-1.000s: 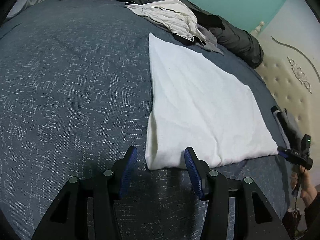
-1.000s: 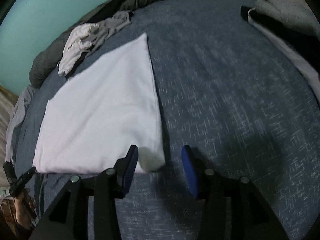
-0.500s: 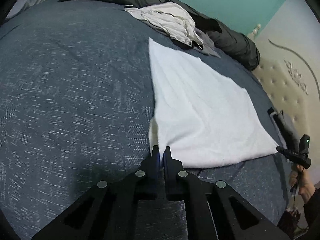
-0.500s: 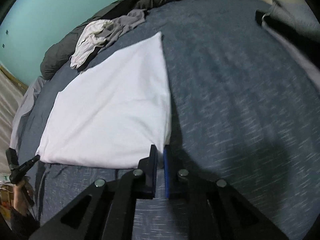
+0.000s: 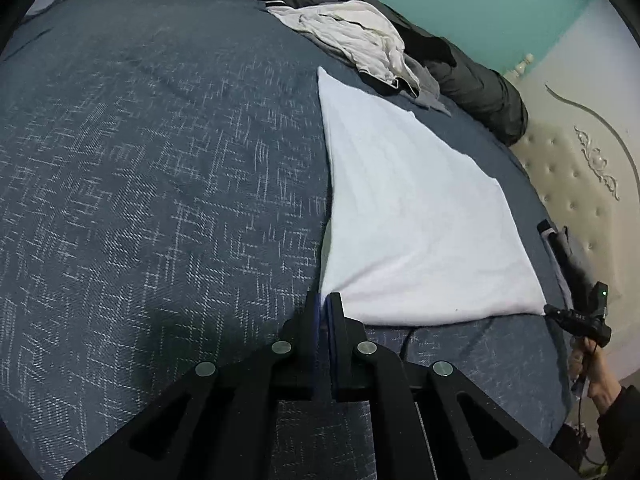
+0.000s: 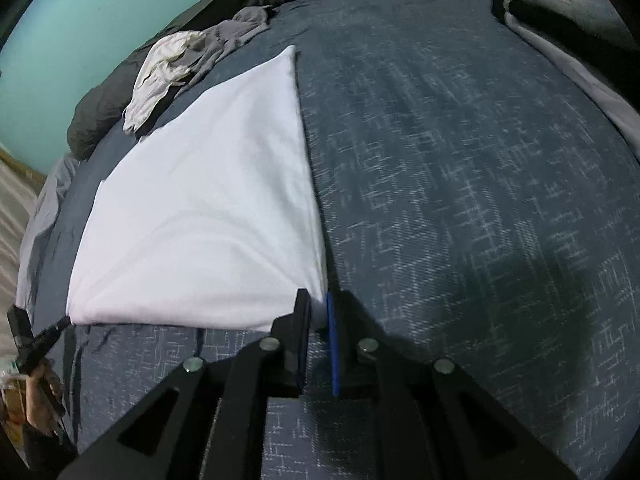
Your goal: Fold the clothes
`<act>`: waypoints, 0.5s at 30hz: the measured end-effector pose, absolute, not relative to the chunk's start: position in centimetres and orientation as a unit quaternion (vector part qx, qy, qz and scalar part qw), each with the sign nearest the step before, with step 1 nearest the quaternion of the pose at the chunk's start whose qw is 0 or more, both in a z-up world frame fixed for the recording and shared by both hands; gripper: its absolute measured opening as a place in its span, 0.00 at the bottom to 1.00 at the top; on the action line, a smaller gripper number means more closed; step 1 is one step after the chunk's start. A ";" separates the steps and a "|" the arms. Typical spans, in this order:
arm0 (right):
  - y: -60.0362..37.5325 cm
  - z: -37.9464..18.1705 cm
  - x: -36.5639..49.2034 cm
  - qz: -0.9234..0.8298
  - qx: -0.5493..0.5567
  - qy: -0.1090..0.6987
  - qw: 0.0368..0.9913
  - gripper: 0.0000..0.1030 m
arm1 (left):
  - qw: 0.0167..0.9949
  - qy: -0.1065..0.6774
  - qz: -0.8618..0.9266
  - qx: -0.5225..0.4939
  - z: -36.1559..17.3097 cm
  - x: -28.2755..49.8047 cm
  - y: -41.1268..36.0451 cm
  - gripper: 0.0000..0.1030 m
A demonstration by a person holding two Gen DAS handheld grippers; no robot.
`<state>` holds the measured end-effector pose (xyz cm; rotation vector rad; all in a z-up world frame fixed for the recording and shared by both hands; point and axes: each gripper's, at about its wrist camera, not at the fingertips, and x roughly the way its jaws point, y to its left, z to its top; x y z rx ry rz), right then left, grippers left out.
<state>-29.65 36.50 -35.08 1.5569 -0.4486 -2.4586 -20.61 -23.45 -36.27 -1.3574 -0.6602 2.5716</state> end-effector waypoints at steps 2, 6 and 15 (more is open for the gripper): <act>37.0 -34.3 -29.4 -0.833 0.525 -0.156 0.077 0.17 | 0.072 -0.218 0.863 -0.450 -35.8 -20.5 -23.6 0.05; 35.6 -31.5 -29.1 -0.853 0.502 -0.131 0.054 0.17 | 0.068 -0.219 0.866 -0.444 -35.3 -20.3 -23.9 0.06; 20.8 -29.1 -31.9 -0.840 0.501 -0.099 0.185 0.17 | 0.069 -0.202 0.871 -0.442 -35.1 -20.3 -23.1 0.06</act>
